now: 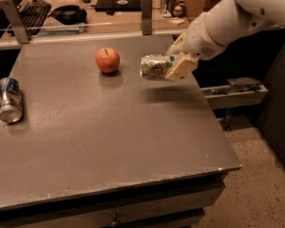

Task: Move 7up can near apple

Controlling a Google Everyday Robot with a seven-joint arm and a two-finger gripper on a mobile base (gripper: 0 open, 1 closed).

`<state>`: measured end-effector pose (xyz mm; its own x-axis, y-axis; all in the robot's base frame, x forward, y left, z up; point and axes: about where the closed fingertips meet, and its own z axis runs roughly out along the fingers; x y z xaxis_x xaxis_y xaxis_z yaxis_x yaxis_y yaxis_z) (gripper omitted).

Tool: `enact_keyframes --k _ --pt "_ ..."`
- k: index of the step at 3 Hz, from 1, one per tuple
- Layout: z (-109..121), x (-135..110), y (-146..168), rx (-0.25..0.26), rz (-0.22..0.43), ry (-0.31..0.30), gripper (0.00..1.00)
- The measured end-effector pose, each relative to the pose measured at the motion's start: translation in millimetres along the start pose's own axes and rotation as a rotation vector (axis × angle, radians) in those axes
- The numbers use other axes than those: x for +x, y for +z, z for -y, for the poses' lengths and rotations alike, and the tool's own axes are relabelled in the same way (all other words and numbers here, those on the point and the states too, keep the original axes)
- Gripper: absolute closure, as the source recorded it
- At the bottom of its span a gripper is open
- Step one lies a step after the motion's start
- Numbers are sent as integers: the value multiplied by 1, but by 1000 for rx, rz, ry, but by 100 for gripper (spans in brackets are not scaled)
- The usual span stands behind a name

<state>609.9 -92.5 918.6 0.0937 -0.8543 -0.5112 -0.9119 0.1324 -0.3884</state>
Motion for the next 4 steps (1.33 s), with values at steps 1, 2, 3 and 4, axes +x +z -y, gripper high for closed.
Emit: enact_keyframes --k 1,2,3,4 --pt "19 -18 45 -32 40 -19 100" --pt "29 -24 74 -65 53 -16 82" --pt "34 -31 91 -85 66 -13 58" --pt "34 -39 103 -107 80 -15 27"
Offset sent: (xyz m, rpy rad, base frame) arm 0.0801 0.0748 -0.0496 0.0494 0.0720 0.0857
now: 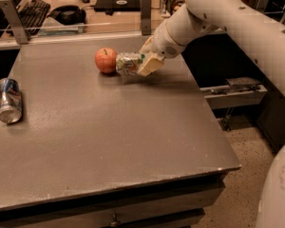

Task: Move 7up can near apple

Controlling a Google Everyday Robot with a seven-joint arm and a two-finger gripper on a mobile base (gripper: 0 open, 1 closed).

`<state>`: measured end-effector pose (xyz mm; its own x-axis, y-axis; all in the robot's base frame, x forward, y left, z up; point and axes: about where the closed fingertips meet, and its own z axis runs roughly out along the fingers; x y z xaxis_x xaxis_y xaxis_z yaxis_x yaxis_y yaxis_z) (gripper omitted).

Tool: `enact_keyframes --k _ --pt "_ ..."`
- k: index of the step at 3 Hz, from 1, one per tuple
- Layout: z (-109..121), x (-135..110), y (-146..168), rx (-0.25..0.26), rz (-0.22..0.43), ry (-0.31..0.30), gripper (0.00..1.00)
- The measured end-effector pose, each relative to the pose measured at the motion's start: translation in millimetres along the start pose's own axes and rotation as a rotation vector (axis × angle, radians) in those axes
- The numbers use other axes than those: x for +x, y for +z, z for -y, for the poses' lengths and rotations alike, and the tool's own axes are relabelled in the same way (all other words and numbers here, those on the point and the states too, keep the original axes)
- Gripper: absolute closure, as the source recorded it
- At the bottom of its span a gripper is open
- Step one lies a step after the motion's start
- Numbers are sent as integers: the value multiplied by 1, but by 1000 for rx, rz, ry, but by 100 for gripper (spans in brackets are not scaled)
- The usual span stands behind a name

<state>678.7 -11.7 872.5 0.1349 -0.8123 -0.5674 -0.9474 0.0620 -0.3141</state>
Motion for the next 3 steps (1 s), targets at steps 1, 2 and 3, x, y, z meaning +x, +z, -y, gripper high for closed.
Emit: enact_keyframes --k 1,2,3 --pt "-2 -5 7 -18 8 -7 5" --pt "-4 -9 11 -36 12 -17 0" --pt "-3 -8 2 -32 19 -21 0"
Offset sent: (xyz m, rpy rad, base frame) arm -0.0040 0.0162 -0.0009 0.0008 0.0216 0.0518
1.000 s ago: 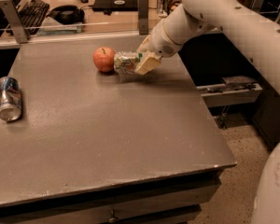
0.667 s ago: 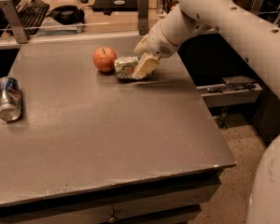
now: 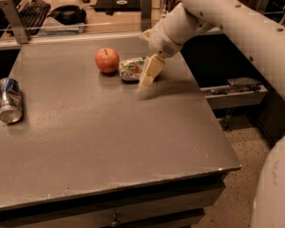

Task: Move 7up can near apple

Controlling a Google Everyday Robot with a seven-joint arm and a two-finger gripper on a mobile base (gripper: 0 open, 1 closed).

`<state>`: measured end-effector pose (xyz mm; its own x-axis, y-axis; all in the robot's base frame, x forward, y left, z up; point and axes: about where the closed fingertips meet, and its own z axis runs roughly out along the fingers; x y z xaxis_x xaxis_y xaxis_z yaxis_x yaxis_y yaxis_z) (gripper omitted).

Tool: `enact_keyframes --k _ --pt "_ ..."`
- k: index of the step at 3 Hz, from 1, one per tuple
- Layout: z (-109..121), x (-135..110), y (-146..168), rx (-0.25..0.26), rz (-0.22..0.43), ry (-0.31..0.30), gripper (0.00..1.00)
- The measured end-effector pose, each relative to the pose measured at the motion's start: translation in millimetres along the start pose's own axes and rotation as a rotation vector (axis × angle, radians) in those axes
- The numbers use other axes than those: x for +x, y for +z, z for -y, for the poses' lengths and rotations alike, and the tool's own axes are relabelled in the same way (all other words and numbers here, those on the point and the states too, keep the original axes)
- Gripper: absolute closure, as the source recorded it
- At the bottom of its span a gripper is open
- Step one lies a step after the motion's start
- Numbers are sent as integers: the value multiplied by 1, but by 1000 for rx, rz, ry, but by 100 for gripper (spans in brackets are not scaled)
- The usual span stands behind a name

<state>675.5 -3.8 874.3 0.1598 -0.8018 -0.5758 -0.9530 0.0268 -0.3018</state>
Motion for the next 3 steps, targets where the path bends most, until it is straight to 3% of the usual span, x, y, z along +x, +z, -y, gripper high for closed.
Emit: enact_keyframes --k 1,2,3 --pt "7 15 -34 33 49 17 0" --pt "12 44 -82 58 146 24 0" --pt "14 84 -143 138 289 63 0"
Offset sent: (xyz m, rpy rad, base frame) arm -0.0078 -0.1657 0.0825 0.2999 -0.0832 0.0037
